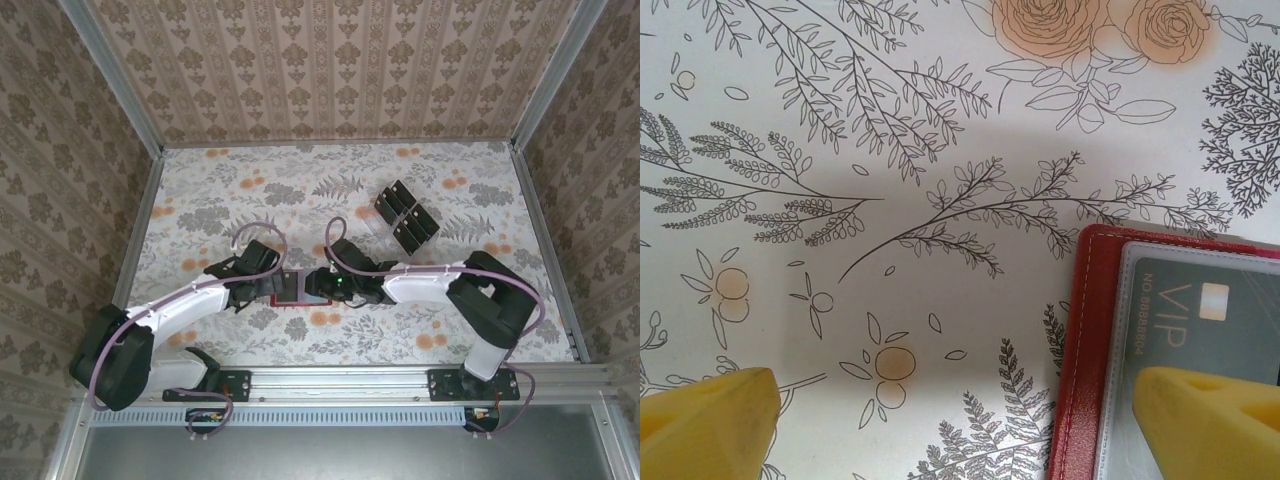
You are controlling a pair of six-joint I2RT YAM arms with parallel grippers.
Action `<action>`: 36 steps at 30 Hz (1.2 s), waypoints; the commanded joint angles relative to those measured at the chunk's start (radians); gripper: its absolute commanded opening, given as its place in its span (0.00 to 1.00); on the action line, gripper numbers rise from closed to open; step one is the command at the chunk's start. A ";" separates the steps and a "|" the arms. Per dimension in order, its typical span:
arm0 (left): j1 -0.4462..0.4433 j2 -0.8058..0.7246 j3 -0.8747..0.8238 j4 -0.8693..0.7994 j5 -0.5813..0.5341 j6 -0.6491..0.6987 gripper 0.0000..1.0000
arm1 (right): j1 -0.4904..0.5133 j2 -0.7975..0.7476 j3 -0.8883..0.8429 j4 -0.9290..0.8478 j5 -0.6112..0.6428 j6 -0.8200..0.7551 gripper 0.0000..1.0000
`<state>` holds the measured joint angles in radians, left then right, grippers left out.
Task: Put the credit cards into the card holder
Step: Flip over the card slot in the card holder.
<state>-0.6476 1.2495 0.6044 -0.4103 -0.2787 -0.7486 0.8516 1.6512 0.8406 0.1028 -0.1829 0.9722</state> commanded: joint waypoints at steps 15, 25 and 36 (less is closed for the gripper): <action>-0.011 0.024 -0.001 0.016 0.010 0.002 1.00 | -0.001 0.069 0.059 -0.102 0.059 -0.083 0.40; -0.010 0.025 0.001 0.016 0.009 0.005 1.00 | -0.005 0.126 0.081 -0.103 0.051 -0.089 0.40; -0.010 0.034 -0.003 0.021 0.013 0.004 1.00 | -0.009 0.184 0.083 0.047 -0.093 -0.058 0.42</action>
<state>-0.6540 1.2747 0.6044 -0.3927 -0.2729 -0.7486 0.8486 1.8034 0.9157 0.0967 -0.2131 0.8955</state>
